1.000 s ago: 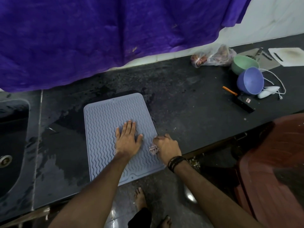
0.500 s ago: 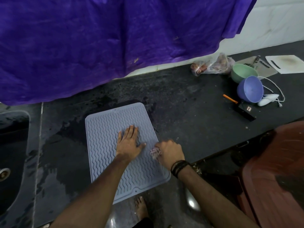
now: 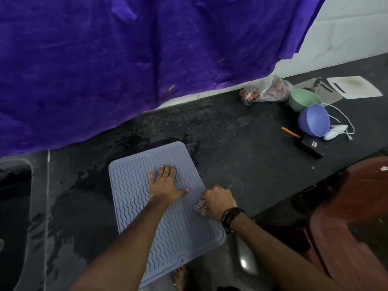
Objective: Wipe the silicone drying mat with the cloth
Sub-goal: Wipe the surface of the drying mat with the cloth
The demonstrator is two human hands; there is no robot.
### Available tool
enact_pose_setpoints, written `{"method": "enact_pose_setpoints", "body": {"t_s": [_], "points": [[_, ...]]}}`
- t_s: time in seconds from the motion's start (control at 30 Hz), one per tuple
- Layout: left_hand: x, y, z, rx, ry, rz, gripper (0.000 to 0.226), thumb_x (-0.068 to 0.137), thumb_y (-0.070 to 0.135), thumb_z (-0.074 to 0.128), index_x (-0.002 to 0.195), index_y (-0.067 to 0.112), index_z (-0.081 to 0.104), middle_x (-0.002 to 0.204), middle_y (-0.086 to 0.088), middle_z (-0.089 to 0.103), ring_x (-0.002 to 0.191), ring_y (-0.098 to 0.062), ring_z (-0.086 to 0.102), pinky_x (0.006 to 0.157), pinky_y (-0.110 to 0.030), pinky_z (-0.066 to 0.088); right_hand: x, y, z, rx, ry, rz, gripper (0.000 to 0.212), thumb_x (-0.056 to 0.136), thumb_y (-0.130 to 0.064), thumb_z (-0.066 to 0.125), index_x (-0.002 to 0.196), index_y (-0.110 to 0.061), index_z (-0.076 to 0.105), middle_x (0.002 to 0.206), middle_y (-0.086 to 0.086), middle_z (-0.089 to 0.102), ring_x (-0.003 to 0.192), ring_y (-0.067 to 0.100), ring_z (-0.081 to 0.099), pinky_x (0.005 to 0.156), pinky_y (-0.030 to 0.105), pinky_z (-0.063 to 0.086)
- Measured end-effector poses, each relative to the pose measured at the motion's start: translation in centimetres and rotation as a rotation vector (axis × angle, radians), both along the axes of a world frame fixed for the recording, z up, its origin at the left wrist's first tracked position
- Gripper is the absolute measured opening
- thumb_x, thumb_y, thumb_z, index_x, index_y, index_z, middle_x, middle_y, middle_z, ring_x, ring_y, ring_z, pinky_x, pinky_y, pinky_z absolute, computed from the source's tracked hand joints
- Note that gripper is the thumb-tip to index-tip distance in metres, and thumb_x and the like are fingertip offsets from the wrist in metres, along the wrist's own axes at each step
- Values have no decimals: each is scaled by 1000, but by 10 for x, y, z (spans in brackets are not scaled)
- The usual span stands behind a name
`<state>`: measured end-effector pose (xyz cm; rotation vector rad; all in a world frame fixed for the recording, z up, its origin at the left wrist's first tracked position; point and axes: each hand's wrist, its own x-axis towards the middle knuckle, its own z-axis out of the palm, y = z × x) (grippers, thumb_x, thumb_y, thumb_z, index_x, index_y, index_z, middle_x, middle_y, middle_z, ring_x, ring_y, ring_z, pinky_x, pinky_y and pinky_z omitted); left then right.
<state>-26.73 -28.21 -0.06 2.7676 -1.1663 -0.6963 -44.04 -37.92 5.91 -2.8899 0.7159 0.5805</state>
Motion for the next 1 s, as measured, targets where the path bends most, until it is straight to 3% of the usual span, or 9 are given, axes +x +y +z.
{"method": "enact_pose_setpoints", "body": {"t_s": [0.13, 0.3, 0.43, 0.57, 0.7, 0.8, 0.9, 1.0], "points": [[8, -5, 1, 6, -10, -10, 113, 81, 77, 53, 160, 19, -2, 168, -2, -8, 154, -21, -11, 121, -50, -14, 18, -11, 13, 9, 3, -79, 36, 84, -38, 63, 116, -21, 63, 116, 9, 62, 107, 27, 60, 86, 34, 48], [24, -15, 5, 12, -3, 21, 107, 84, 66, 60, 160, 21, 1, 168, 0, -7, 155, -20, -9, 120, -51, -15, 66, -25, 18, 55, -247, -98, 29, 80, -23, 68, 109, -21, 66, 109, 4, 65, 108, 25, 55, 81, 36, 53], [34, -18, 5, 84, 40, 61, 109, 83, 72, 55, 161, 20, -2, 168, -1, -8, 154, -19, -11, 119, -51, -16, 81, -27, 1, 16, -147, 18, 32, 89, -15, 59, 120, -18, 61, 126, 2, 59, 120, 25, 47, 83, 37, 51], [38, -19, 3, 104, 52, 59, 114, 81, 75, 55, 160, 20, -7, 168, 0, -13, 154, -19, -15, 119, -51, -16, 62, -23, -13, 8, -127, 58, 32, 88, -20, 58, 120, -17, 60, 130, 1, 56, 122, 25, 45, 81, 35, 49], [52, -29, 6, 103, 97, 11, 129, 74, 71, 68, 158, 18, -14, 166, -1, -21, 153, -20, -19, 118, -51, -16, 53, -28, -9, 53, -97, 78, 28, 84, -30, 64, 108, -18, 65, 115, 4, 62, 113, 25, 51, 78, 34, 49], [58, -36, 10, 148, 96, -9, 137, 69, 69, 75, 158, 17, -14, 166, -2, -20, 153, -20, -19, 120, -52, -13, 76, -38, 3, 84, -206, 24, 17, 85, -30, 62, 98, -20, 67, 103, 4, 66, 106, 24, 56, 76, 33, 49], [58, -41, 13, 168, 87, -10, 140, 65, 70, 77, 159, 14, -11, 167, -2, -16, 153, -19, -16, 121, -53, -13, 114, -51, 6, 91, -309, -1, 22, 88, -22, 59, 109, -22, 64, 112, 0, 64, 115, 23, 50, 81, 37, 51], [58, -42, 15, 184, 94, -2, 141, 64, 69, 78, 159, 15, -10, 167, -1, -16, 153, -19, -16, 121, -54, -14, 140, -59, -1, 44, -241, 58, 29, 94, -17, 51, 122, -16, 58, 123, 3, 60, 121, 25, 45, 83, 38, 52]]}}
